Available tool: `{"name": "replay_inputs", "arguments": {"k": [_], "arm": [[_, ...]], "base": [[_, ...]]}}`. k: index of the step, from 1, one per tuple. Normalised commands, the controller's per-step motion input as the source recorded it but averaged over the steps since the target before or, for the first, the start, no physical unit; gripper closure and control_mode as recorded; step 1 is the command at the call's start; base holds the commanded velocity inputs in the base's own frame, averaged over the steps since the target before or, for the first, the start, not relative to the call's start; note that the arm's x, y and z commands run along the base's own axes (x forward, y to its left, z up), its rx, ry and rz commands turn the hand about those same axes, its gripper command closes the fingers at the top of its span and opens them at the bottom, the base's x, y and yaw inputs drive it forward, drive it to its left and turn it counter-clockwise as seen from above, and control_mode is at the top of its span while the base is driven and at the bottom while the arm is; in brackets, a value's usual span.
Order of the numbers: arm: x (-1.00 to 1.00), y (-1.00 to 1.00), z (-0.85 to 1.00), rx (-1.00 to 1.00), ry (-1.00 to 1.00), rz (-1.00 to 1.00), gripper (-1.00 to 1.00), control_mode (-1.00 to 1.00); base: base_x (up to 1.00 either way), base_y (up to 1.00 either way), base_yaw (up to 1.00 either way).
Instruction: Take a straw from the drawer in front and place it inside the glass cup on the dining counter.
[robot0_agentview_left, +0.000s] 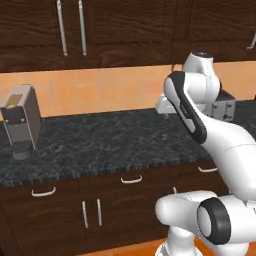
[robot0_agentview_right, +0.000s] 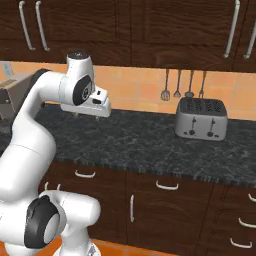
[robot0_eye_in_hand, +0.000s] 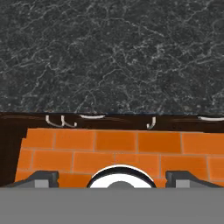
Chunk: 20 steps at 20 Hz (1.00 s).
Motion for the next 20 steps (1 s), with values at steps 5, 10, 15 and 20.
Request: {"name": "replay_inputs", "arguments": {"k": [5, 10, 15, 20], "arm": [[0.0, 0.0, 0.0, 0.0, 0.0, 0.0, -1.0, 1.0], [0.0, 0.0, 0.0, 0.0, 0.0, 0.0, -1.0, 1.0], [0.0, 0.0, 0.0, 0.0, 0.0, 0.0, -1.0, 1.0], [0.0, 0.0, 0.0, 0.0, 0.0, 0.0, -1.0, 1.0]], "base": [[-0.55, -0.06, 0.03], [0.03, -0.61, 0.39], [0.28, -0.53, 0.61], [0.13, -0.54, 0.6]]}}
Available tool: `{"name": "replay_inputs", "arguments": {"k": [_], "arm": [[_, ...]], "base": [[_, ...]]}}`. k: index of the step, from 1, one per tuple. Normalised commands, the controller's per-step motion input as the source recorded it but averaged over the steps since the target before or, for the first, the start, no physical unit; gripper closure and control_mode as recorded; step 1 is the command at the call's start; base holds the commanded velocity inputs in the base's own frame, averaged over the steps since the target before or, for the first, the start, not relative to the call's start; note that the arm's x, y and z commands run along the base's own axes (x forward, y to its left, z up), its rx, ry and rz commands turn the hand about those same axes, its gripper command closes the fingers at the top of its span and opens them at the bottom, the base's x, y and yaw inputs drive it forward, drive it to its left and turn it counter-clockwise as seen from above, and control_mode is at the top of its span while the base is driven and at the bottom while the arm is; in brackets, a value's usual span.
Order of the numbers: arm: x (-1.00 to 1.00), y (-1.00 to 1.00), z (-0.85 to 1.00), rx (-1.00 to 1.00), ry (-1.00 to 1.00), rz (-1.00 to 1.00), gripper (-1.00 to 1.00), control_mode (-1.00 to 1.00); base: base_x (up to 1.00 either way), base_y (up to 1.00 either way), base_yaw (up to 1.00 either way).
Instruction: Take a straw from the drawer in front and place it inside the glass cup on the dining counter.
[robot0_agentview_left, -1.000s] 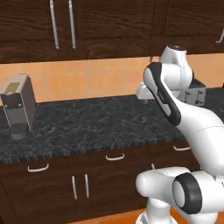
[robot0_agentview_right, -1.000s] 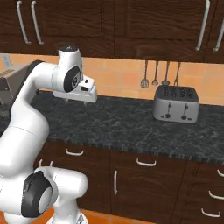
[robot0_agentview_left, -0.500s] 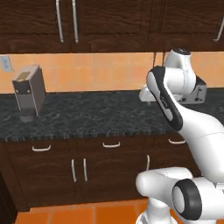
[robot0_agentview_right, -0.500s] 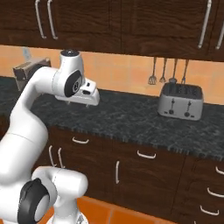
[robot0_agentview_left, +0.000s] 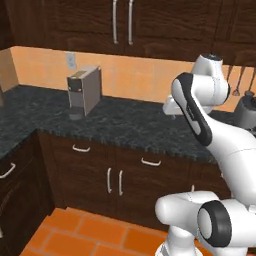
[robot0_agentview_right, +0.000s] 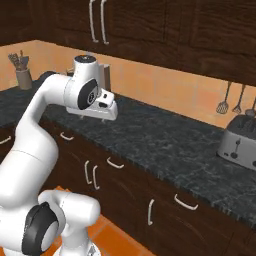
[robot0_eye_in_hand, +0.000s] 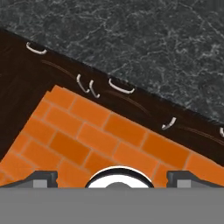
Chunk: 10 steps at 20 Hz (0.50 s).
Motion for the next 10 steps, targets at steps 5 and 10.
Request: {"name": "replay_inputs", "arguments": {"k": [5, 10], "arm": [[0.0, 0.0, 0.0, 0.0, 0.0, 0.0, -1.0, 1.0], [0.0, 0.0, 0.0, 0.0, 0.0, 0.0, -1.0, 1.0]], "base": [[0.0, -0.65, 0.53], [0.0, -0.65, 0.51]]}}
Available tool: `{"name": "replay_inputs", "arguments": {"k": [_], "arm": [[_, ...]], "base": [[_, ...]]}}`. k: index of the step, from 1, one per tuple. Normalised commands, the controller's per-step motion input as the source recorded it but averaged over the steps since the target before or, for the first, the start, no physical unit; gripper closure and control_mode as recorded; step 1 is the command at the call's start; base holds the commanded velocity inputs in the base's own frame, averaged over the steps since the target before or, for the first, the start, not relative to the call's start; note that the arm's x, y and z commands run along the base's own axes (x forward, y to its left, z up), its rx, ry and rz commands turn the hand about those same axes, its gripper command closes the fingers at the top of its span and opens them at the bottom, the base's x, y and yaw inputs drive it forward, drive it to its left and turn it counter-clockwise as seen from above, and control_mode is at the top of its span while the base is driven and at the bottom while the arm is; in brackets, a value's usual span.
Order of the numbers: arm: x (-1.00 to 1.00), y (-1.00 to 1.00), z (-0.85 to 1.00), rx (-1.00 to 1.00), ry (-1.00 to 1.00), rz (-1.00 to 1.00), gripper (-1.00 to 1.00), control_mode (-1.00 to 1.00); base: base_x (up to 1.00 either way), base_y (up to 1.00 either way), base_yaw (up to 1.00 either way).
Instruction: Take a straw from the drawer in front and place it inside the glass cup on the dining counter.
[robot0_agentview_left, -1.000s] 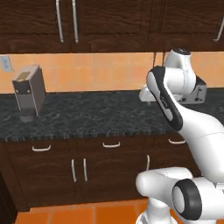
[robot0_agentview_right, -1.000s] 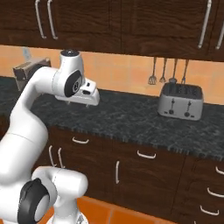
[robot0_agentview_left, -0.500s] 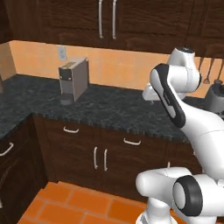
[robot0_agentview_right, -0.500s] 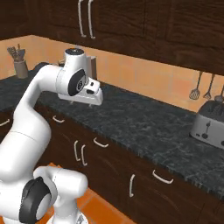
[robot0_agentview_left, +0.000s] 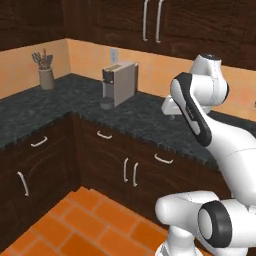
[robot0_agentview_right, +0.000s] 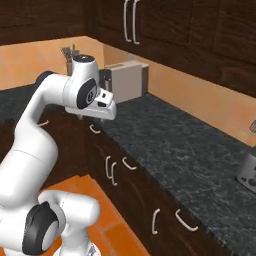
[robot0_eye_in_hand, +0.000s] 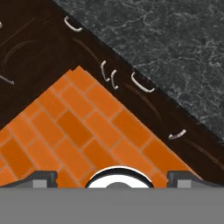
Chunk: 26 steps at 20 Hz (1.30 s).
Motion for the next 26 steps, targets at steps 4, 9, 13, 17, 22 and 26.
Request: {"name": "replay_inputs", "arguments": {"k": [4, 9, 13, 17, 22, 26], "arm": [[0.0, 0.0, 0.0, 0.0, 0.0, 0.0, -1.0, 1.0], [0.0, 0.0, 0.0, 0.0, 0.0, 0.0, -1.0, 1.0], [0.0, 0.0, 0.0, 0.0, 0.0, 0.0, -1.0, 1.0], [0.0, 0.0, 0.0, 0.0, 0.0, 0.0, -1.0, 1.0], [0.01, -0.18, 0.0, 0.0, 0.0, 0.09, -1.0, -1.0], [0.0, 0.76, 0.0, -0.18, -0.01, 0.02, -1.0, -1.0]], "base": [[-0.01, -0.66, 0.49], [-0.26, -0.69, 0.39], [-0.23, -0.71, 0.26], [0.05, -0.73, 0.19], [0.05, -0.3, 0.07], [0.0, 0.0, 0.0]]}}
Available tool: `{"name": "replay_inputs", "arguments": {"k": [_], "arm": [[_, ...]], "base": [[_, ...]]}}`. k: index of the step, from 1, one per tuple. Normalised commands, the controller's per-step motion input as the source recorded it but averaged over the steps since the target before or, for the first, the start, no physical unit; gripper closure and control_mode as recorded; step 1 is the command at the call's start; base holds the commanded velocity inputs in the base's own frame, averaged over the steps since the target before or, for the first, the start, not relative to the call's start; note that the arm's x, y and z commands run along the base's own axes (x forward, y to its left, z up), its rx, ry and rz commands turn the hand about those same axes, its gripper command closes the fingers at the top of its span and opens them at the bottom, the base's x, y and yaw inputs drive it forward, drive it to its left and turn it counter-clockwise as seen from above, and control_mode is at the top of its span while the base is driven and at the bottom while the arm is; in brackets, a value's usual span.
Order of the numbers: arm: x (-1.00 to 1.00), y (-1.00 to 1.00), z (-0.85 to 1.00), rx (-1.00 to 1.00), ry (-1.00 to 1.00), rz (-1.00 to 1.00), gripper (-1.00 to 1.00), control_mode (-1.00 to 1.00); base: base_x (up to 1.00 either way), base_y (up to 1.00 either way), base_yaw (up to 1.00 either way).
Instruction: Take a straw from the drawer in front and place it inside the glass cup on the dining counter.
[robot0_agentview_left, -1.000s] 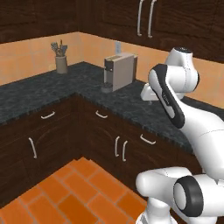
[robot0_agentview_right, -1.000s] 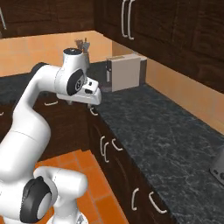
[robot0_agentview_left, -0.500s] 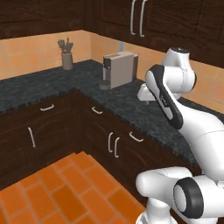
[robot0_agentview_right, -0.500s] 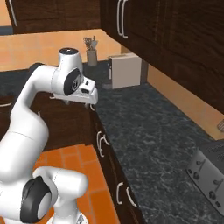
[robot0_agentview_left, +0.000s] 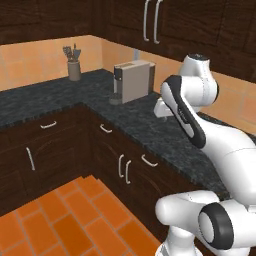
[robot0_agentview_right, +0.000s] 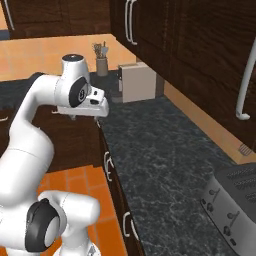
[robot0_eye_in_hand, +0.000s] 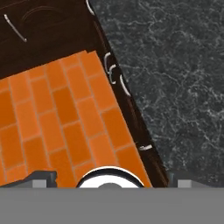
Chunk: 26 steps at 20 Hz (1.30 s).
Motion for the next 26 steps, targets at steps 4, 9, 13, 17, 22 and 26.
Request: {"name": "replay_inputs", "arguments": {"k": [4, 9, 13, 17, 22, 26], "arm": [[0.01, 1.0, -0.2, -0.35, -0.01, -0.02, -1.0, -1.0], [0.07, 0.99, -0.54, -0.39, 0.0, -0.07, -1.0, -1.0], [0.18, 0.79, -0.61, -0.41, 0.0, -0.1, -1.0, -1.0], [0.32, 0.54, -0.59, -0.34, 0.05, -0.13, -1.0, -1.0], [0.33, 0.25, -0.5, -0.29, 0.04, -0.15, -1.0, -1.0], [0.3, 0.01, -0.48, -0.26, 0.04, -0.11, -1.0, -1.0]], "base": [[0.0, 0.0, 0.0], [0.0, 0.0, 0.0], [0.0, 0.0, 0.0], [0.0, 0.0, 0.0], [0.0, 0.0, 0.0], [0.0, 0.0, 0.0]]}}
